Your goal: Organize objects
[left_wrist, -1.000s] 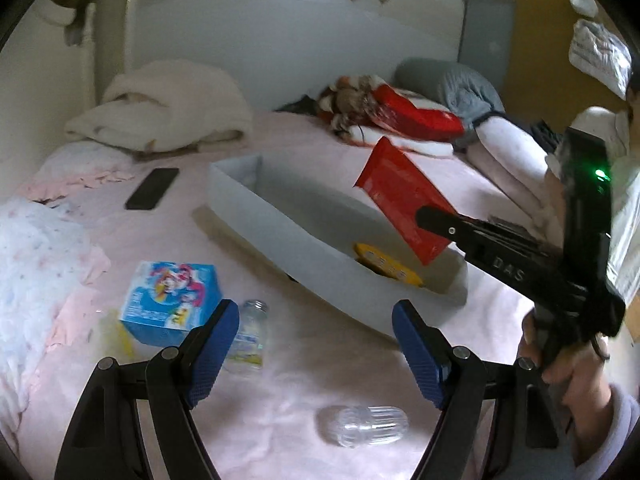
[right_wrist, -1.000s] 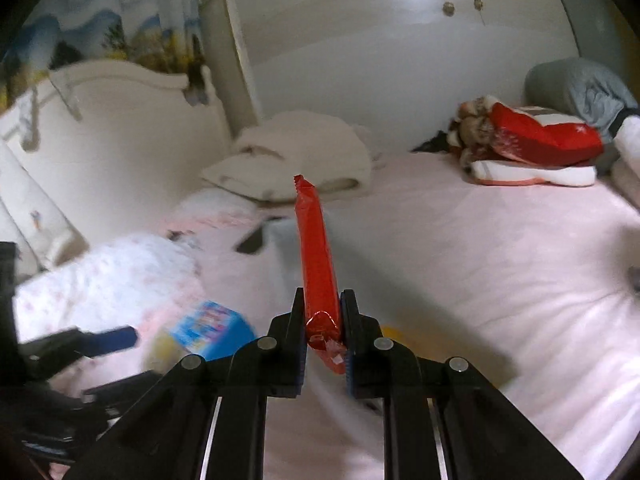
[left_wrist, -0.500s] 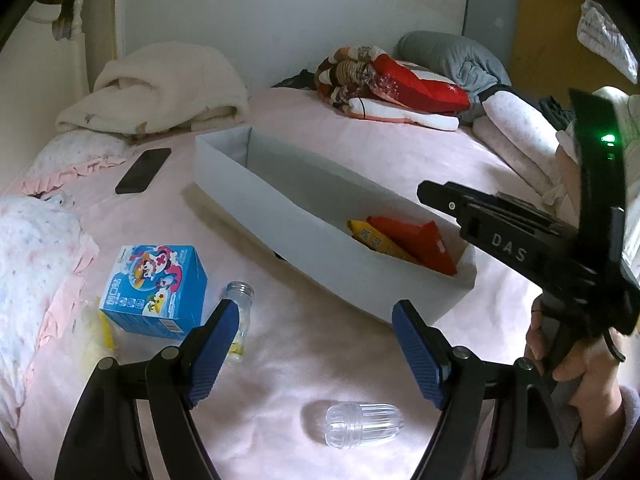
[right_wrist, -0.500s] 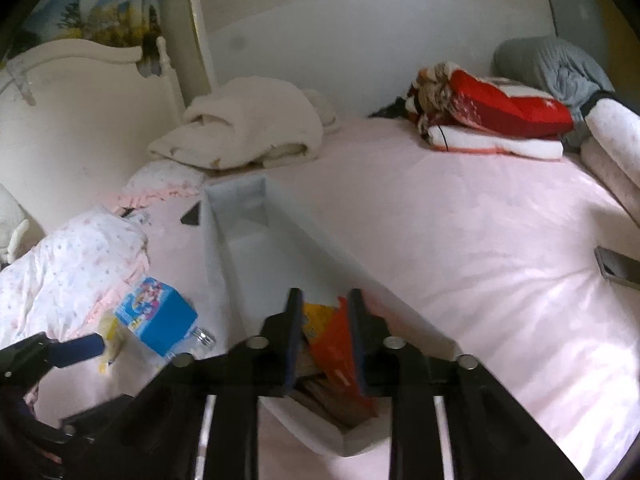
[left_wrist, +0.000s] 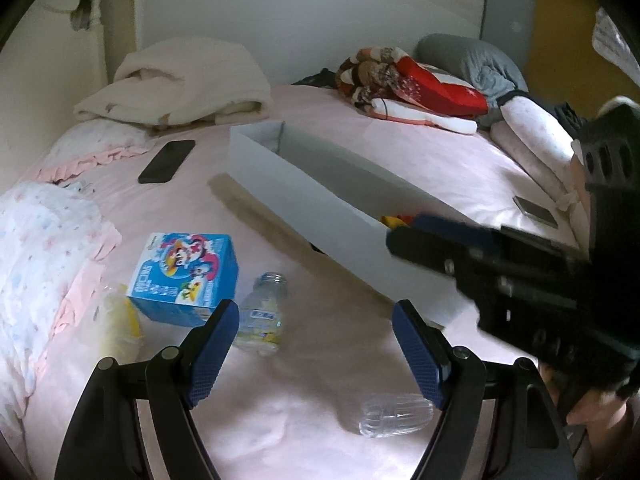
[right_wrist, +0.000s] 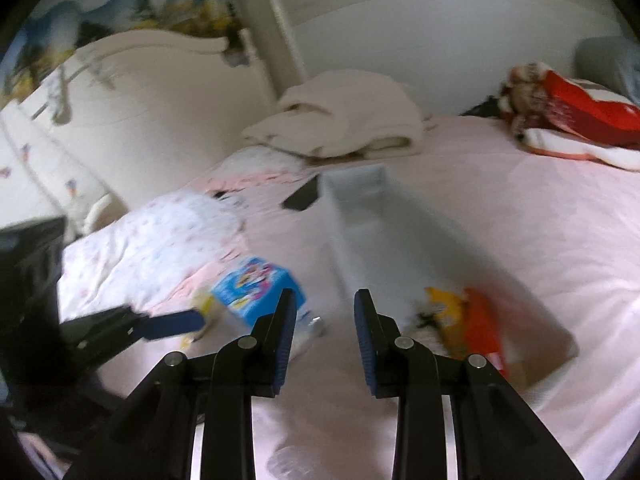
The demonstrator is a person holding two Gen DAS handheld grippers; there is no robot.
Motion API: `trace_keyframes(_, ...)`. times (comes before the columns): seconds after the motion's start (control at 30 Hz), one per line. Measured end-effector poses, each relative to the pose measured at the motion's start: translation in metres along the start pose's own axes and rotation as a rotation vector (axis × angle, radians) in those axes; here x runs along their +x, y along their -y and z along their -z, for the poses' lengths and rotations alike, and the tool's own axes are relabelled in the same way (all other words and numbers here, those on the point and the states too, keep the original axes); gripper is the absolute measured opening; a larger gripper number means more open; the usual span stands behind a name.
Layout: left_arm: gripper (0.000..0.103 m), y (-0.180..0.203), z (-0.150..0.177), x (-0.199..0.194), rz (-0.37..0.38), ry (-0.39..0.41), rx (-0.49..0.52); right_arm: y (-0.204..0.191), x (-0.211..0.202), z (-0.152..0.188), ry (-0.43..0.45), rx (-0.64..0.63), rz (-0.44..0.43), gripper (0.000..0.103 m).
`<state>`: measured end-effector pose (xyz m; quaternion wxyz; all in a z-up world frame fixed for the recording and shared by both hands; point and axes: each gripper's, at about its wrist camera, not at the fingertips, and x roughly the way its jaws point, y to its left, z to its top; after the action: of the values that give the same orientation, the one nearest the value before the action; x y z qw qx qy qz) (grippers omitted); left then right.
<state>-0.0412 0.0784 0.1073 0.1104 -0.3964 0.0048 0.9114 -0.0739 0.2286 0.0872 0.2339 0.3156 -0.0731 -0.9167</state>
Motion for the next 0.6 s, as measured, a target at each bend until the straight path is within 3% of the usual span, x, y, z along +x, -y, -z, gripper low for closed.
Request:
trace_keyframes(0.1,0.078,-0.008,0.002,0.0,-0.036,0.0,0.007,-0.006,0.004,0.003,-0.036,-0.01,-0.028,0.03)
trace_keyframes(0.43,0.078,-0.046,0.02,0.006,-0.005,-0.053,-0.097,-0.007,0.003,0.014,-0.137,-0.007,-0.057,0.03)
trace_keyframes(0.5,0.077,-0.053,0.028,0.01,-0.013,-0.069,-0.106,-0.009,0.005,0.02,-0.215,-0.026,-0.071,0.03)
trace_keyframes(0.6,0.077,-0.06,0.036,0.016,-0.017,-0.108,-0.122,-0.014,0.018,0.035,-0.402,-0.079,-0.069,0.03)
